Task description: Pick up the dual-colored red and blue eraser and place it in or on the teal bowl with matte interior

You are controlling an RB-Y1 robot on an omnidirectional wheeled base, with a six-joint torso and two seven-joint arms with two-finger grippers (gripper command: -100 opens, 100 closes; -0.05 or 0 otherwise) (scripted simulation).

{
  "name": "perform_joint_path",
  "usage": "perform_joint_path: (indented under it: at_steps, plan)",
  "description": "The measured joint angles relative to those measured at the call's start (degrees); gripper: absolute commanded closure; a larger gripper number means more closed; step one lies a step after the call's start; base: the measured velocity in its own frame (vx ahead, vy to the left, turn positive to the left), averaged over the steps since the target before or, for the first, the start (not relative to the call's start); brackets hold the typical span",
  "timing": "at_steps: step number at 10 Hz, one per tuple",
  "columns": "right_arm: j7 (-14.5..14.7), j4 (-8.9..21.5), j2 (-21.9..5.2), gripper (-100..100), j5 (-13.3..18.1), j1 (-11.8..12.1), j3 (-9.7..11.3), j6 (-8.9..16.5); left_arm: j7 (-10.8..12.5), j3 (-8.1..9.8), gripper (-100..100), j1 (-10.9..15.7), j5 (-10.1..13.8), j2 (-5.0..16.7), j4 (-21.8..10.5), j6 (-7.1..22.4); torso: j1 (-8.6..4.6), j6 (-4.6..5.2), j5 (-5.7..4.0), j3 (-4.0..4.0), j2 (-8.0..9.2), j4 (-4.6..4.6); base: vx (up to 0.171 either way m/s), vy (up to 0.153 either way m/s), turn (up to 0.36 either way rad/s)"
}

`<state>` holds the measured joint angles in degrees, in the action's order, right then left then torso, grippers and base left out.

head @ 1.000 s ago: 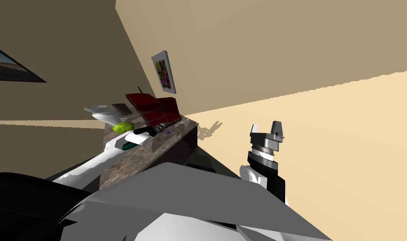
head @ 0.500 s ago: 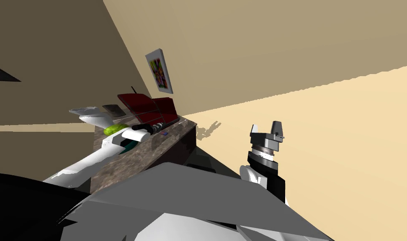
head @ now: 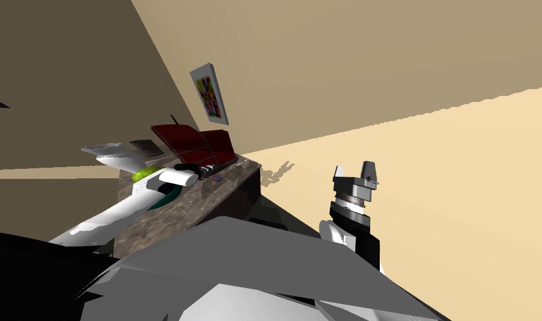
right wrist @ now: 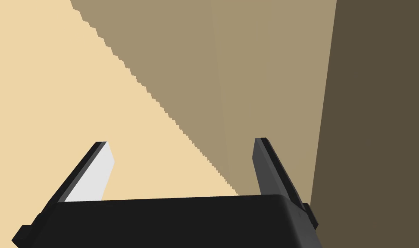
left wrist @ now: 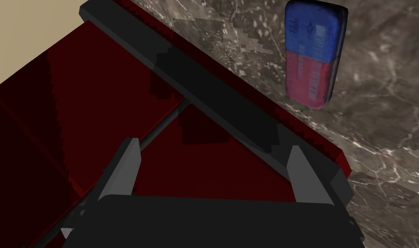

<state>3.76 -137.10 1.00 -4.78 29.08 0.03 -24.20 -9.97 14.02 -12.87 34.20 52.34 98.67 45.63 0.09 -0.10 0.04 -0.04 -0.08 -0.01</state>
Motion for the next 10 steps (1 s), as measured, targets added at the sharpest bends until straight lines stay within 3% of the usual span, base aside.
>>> perform_joint_path:
  at_steps: [5, 10]
  plan:
    - [0.0, 0.0, 0.0, 0, 0.0, 0.0, 0.0, 0.0, -2.2, 2.26, -100, 2.8, 3.1, 1.2, -3.9, 7.6, 0.04, 0.00, 0.01, -0.04, -0.07, -0.02, 0.014, 0.012, -0.049]
    - [0.0, 0.0, 0.0, 0, 0.0, 0.0, 0.0, 0.0, -3.3, 3.62, -100, 4.1, 4.5, 1.3, -5.7, 15.1, -0.01, -0.01, 0.00, -0.01, -0.01, 0.00, 0.013, 0.011, -0.045]
